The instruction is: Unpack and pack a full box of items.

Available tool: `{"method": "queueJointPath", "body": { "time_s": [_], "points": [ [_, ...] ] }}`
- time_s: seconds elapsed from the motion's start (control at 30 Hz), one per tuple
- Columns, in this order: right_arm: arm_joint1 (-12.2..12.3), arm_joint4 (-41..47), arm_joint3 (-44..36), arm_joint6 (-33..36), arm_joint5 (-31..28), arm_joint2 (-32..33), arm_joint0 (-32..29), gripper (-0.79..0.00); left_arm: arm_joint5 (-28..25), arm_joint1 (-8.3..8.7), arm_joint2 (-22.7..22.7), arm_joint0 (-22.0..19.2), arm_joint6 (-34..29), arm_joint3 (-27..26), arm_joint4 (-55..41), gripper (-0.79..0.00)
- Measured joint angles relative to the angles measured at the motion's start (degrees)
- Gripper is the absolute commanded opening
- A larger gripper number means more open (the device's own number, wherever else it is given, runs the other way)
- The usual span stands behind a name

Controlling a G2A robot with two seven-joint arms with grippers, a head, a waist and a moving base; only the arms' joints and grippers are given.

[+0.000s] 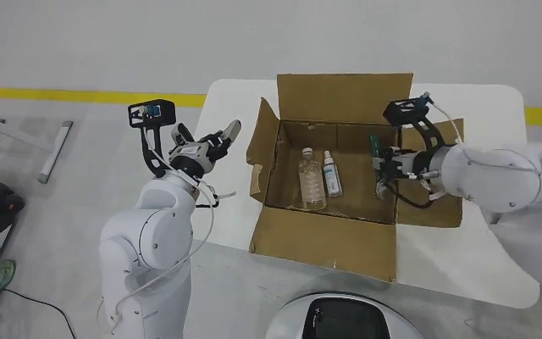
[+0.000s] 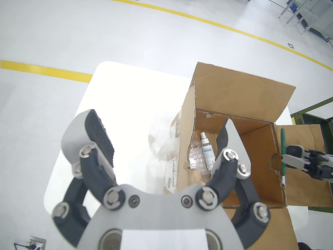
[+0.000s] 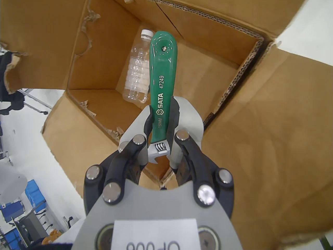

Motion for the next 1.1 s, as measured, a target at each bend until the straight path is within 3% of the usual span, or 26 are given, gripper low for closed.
{"method": "queueJointPath", "body": {
  "time_s": [0.03,0.13,0.2,0.33,0.47,0.6,0.73,0.83,0.97,1.1],
  "points": [
    [-0.38,-1.15,1.35,-0.22,1.00,-2.41,1.46,-0.785,0.00,0.00,0.00,0.00,0.00,0.00,0.00,0.000],
    [-1.34,-4.04,4.58,-0.56,2.98,-7.91,4.69,-0.514,0.00,0.00,0.00,0.00,0.00,0.00,0.00,0.000],
    [-1.88,-5.79,6.90,-0.85,3.39,-10.81,6.31,0.000,0.00,0.00,0.00,0.00,0.00,0.00,0.00,0.000],
    [-3.07,-5.95,10.60,-0.44,2.92,-15.40,9.61,0.000,0.00,0.00,0.00,0.00,0.00,0.00,0.00,0.000],
    [-3.49,-4.67,10.59,-0.29,2.77,-15.87,10.88,0.000,0.00,0.00,0.00,0.00,0.00,0.00,0.00,0.000],
    [-2.48,-4.23,6.47,0.70,1.78,-11.18,10.03,-0.108,0.00,0.00,0.00,0.00,0.00,0.00,0.00,0.000],
    [0.25,-0.74,-0.23,3.52,-1.07,3.39,4.86,-0.031,0.00,0.00,0.00,0.00,0.00,0.00,0.00,0.000],
    [2.22,-0.25,-3.86,6.71,-4.28,16.65,-0.56,-0.022,0.00,0.00,0.00,0.00,0.00,0.00,0.00,0.000],
    [4.01,-3.64,-4.28,10.95,-8.52,32.91,-8.05,-0.006,0.00,0.00,0.00,0.00,0.00,0.00,0.00,0.000],
    [5.00,-8.95,-2.51,13.11,-11.83,43.44,-15.14,0.000,0.00,0.00,0.00,0.00,0.00,0.00,0.00,0.000]
  ]
}}
